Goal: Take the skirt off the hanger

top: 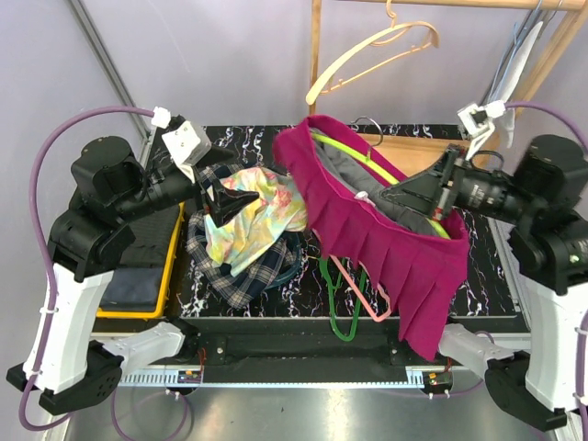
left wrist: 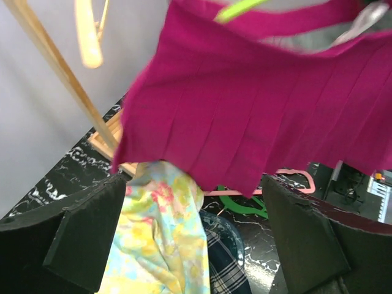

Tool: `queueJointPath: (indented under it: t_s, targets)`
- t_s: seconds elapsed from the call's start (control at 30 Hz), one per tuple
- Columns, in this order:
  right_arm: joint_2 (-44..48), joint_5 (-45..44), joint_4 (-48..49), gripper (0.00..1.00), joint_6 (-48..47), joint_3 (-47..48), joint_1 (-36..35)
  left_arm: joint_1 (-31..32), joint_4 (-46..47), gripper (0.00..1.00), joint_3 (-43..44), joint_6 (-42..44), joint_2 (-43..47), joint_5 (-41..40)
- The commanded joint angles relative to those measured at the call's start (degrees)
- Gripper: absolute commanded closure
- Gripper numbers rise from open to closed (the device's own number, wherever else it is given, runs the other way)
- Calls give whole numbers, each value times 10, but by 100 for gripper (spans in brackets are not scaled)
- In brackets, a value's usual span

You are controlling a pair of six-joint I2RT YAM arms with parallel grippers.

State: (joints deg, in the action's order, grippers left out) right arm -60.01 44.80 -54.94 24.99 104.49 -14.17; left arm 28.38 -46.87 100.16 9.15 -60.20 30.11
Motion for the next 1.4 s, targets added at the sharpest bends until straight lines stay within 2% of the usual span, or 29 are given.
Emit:
queueJointPath:
  t_s: [0.0,0.1,0.3,0.53,0.67,0.83,1.0,1.13,1.23,1.37]
  targets:
    - [24,172,169,100,34,84,-19,-10,17,1,3,-4,-4,94]
    - [22,188,192,100,48,85,-21,-10,22,1,-12,-21,-5,124]
    - [24,197,206,100,58,70,-25,-19,28,1,-19,-11,-7,83]
    - [23,186,199,100,48,57,-30,-32,28,1,-15,-10,6,84]
    - [22,164,158,100,15,53,-34,-39,-15,1,14,9,29,83]
    - [21,158,154,100,6,37,-35,-43,-42,1,-2,12,76,83]
    - [19,158,154,100,7,38,-35,-47,-48,1,-2,29,96,30]
    - [21,159,161,100,13,36,-35,-48,-42,1,11,38,89,24]
    - [25,168,188,100,30,30,-35,-48,-31,1,-29,49,86,21]
    - [33,178,224,100,58,14,-35,-55,35,1,-94,70,87,-15]
